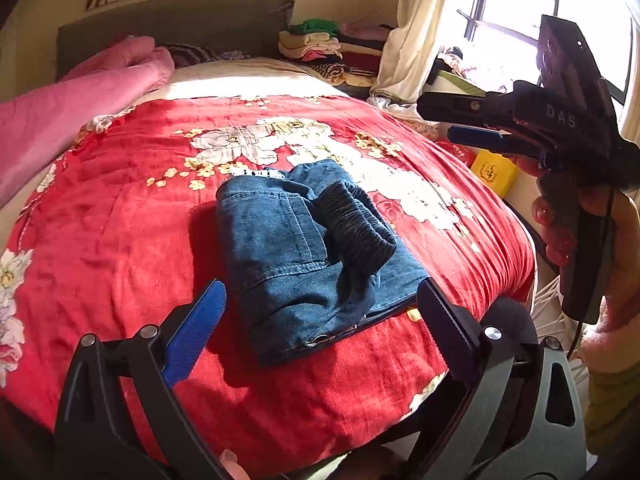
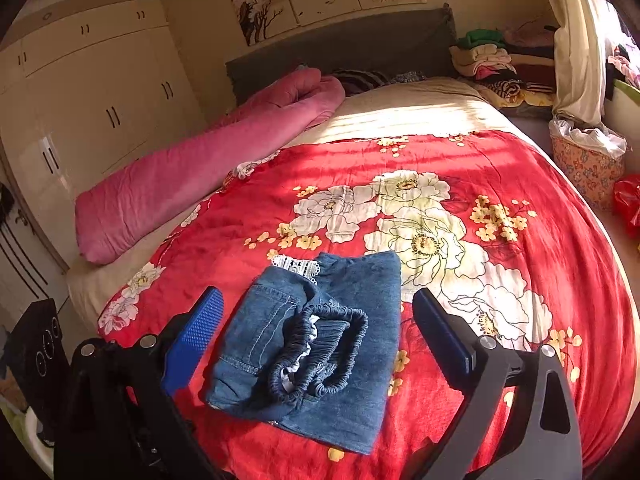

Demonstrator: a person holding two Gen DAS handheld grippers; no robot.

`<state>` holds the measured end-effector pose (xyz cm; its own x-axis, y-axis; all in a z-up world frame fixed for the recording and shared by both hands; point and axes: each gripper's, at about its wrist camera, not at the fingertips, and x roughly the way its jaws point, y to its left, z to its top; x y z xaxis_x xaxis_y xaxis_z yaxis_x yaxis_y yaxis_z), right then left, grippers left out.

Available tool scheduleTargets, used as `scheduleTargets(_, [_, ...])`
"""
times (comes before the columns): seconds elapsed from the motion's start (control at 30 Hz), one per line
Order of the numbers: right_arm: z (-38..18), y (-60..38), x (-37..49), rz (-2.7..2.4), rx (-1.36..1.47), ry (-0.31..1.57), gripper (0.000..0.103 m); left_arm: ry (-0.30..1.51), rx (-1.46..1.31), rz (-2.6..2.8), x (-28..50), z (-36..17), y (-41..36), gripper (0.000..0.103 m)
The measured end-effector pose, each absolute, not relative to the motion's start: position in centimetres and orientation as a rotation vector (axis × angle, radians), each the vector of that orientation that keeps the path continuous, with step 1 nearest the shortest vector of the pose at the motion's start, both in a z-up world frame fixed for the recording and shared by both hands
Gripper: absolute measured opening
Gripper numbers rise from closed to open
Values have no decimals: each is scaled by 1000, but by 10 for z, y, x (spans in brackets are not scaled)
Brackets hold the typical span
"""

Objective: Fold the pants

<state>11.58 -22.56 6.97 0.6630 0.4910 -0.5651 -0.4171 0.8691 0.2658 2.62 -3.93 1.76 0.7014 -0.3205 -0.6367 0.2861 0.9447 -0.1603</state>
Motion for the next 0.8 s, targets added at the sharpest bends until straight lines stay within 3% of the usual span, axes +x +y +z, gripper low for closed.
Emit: scheduleTargets(0.8, [31, -253, 71, 423, 141, 698, 97, 720, -52, -263, 26, 21, -27, 93])
